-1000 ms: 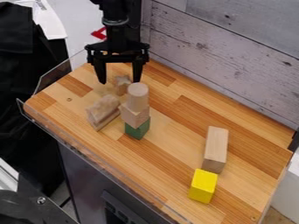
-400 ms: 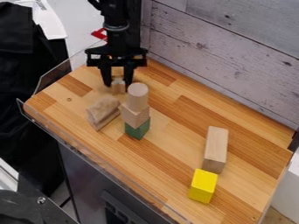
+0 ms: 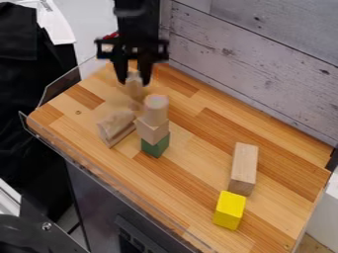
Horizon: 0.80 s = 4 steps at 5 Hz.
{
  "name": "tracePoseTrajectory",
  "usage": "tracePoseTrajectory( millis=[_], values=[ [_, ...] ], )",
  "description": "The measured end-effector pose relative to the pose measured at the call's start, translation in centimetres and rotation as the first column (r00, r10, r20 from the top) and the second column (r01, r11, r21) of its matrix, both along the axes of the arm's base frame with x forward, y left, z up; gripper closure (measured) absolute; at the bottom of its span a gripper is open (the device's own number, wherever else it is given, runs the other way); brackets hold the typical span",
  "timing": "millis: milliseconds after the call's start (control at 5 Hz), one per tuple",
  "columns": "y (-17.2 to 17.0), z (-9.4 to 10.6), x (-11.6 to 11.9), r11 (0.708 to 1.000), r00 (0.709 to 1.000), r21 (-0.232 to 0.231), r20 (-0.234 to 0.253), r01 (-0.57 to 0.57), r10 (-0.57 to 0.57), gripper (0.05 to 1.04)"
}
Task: Take the plus and put it on the cylinder
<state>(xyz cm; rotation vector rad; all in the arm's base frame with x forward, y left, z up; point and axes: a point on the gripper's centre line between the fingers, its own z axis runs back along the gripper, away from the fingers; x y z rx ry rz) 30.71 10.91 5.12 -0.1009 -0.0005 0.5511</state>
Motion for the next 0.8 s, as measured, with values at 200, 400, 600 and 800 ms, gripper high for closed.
tracePoseTrajectory(
  millis=[200, 400, 600, 800],
  values=[
    [-0.5, 4.4, -1.9, 0.987, 0.988, -0.023, 0.002, 0.156, -0.156, 0.644],
    [-1.4, 7.9, -3.1, 0.955, 0.955, -0.035, 0.029, 0.296, -0.295, 0.644],
    [-2.7, 9.1, -4.0, 0.908, 0.910, -0.052, 0.023, 0.415, -0.414, 0.644],
    [-4.9, 8.9, -4.4, 0.849, 0.851, -0.067, -0.013, 0.524, -0.526, 0.644]
  ],
)
